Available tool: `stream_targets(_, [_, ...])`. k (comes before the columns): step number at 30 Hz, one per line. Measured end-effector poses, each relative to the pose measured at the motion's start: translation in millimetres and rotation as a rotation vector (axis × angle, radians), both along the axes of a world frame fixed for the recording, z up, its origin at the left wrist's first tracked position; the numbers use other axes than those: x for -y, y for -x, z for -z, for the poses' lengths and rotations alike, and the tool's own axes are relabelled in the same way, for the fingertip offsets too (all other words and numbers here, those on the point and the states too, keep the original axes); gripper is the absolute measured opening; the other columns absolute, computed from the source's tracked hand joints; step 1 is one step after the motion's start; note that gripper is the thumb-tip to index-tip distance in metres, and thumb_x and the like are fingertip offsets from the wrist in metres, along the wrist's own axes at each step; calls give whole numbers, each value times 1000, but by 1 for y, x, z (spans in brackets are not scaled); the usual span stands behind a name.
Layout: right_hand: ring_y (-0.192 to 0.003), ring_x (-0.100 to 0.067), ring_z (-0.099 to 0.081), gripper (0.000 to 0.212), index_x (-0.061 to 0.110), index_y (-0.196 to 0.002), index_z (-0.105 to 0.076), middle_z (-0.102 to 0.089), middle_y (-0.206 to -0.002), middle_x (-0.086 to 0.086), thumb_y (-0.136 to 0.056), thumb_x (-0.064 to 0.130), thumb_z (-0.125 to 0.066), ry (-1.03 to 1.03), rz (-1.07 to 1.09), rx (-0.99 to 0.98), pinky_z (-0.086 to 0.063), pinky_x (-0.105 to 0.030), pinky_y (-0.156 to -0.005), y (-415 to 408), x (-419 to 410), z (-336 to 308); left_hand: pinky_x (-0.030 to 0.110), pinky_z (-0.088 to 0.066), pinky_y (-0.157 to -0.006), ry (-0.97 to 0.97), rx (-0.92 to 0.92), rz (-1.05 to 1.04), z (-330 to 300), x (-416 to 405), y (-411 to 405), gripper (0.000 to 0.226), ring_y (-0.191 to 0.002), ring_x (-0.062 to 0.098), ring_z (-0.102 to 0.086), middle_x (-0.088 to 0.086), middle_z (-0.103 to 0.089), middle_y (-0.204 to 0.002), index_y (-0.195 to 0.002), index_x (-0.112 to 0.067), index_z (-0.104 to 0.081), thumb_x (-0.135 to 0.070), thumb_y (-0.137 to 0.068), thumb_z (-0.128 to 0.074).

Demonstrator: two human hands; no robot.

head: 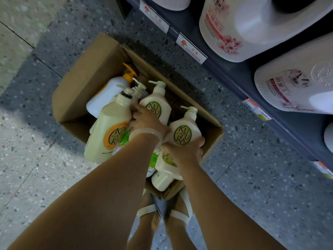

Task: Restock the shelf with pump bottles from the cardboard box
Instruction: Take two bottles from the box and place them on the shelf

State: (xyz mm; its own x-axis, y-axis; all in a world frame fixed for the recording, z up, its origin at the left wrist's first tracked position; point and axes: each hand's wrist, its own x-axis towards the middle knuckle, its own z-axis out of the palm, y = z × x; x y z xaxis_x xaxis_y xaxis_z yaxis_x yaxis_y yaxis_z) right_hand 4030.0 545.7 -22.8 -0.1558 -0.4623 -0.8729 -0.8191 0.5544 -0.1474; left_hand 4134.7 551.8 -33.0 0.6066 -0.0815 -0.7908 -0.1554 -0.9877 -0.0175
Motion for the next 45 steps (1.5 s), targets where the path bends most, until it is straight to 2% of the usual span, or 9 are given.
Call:
stream_targets(7, [-103,-20,-54,99,19,-133,-29,-50,-117,0,-55,9,-87,73,150,303,-48,-33,-80,34,2,-18,45,-29,-111,168,-36,-47,-32,-23,-2,120,-135,37,-27,17,-24,-146,-143,-3,-9,-44,-58,-82])
stream_targets(13, [-108,-23,-56,96,14,-133,-32,-52,-122,-5,-55,-8,-84,193,262,461,-53,-42,-88,42,13,-59,35,-36,-86,394,52,-128,-77,-46,9,93,-116,31,-39,6,-35,-117,-125,-11,-33,-35,-51,-85])
stream_targets(22, [-111,-22,-57,103,16,-134,-31,-54,-126,-8,-50,5,-89,303,223,626,-53,-44,-89,9,44,-193,33,-45,-75,730,221,-315,-213,-26,-11,76,-97,17,-50,-1,-47,-104,-107,-18,-36,-22,-51,-88])
stream_targets(26, [-99,-13,-55,39,1,-88,-54,-64,-93,0,-68,15,-83,136,231,644,-46,-36,-99,3,50,-283,7,-31,-67,830,320,-346,-289,-19,-14,80,-93,12,-44,0,-45,-105,-116,-7,-41,-24,-53,-88])
stream_targets(28, [-104,-14,-56,74,0,-115,-49,-61,-102,-2,-55,10,-89,356,165,689,-47,-40,-100,5,48,-312,2,-29,-66,850,318,-369,-327,-20,-10,85,-94,11,-43,2,-50,-108,-120,-7,-40,-26,-53,-88])
stream_targets(30, [-103,-6,-59,110,13,-138,-26,-56,-113,2,-50,-2,-89,493,156,716,-52,-34,-94,6,44,-345,18,-38,-76,858,261,-417,-355,-24,-9,85,-97,13,-48,0,-53,-110,-119,-13,-41,-28,-49,-88])
stream_targets(34, [-83,23,-53,104,20,-134,-24,-52,-105,16,-55,-6,-86,602,126,823,-45,1,-65,19,33,-410,29,-48,-76,908,177,-414,-414,-31,-5,87,-93,15,-58,-5,-58,-101,-108,-18,-47,-41,-36,-90])
stream_targets(41, [-92,17,-51,115,25,-140,-20,-51,-113,15,-50,5,-90,804,152,861,-42,-7,-71,52,13,-533,36,-46,-83,1149,349,-67,-550,-41,14,80,-100,21,-51,-1,-46,-102,-107,-20,-35,-27,-47,-87])
stream_targets(45, [-108,-8,-50,114,24,-143,-17,-48,-122,5,-56,3,-87,946,194,872,-44,-25,-88,76,3,-606,36,-44,-87,1296,362,24,-625,-40,30,85,-107,24,-49,0,-45,-106,-117,-15,-37,-26,-50,-87])
